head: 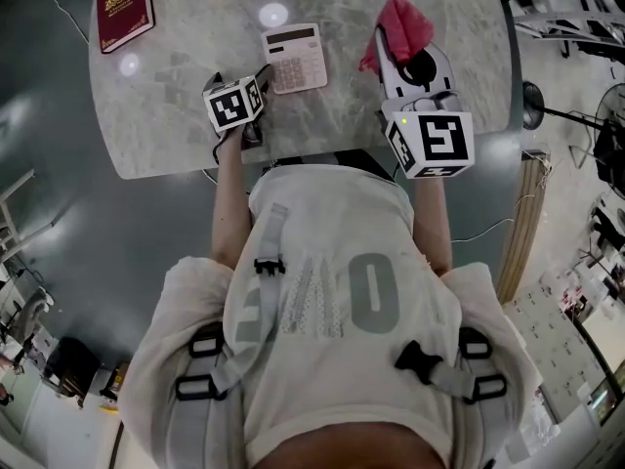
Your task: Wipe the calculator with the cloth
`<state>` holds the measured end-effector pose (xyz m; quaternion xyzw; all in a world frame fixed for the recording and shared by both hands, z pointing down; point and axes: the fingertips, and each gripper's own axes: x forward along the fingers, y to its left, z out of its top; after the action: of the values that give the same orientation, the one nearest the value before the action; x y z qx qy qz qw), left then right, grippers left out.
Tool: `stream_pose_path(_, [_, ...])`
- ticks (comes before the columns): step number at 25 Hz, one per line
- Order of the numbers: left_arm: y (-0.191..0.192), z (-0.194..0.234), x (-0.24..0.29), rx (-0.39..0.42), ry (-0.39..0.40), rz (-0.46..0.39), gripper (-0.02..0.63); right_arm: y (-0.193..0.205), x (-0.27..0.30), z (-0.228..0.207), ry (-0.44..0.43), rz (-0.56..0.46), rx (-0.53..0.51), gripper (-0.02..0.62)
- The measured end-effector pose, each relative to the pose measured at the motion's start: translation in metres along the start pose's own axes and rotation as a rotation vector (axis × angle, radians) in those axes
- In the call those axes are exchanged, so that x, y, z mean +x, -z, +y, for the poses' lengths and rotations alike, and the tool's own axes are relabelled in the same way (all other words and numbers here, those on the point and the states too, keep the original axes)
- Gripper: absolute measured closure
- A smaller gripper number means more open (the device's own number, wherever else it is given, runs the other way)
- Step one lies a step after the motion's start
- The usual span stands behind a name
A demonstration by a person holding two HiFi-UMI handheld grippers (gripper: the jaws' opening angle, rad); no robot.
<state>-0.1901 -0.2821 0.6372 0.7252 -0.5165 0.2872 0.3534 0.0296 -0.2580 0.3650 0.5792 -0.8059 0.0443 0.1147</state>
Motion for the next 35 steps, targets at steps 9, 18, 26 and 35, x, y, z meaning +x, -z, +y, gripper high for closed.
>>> stream_pose_path(9, [0.000, 0.002, 0.001, -0.005, -0.004, 0.019, 0.114, -0.004, 0.013, -0.010, 0.013, 0.023, -0.072, 0.538])
stream_pose_path(18, [-0.001, 0.004, -0.001, -0.010, -0.012, 0.065, 0.114, 0.020, 0.107, -0.008, -0.098, 0.281, -0.756, 0.538])
stream_pose_path(26, [-0.002, 0.006, -0.001, -0.013, -0.011, 0.089, 0.114, 0.111, 0.153, 0.051, -0.291, 0.496, -1.199, 0.540])
stream_pose_path(35, [-0.001, 0.008, 0.000, -0.014, -0.009, 0.089, 0.114, 0.178, 0.152, 0.070, -0.325, 0.634, -1.375, 0.540])
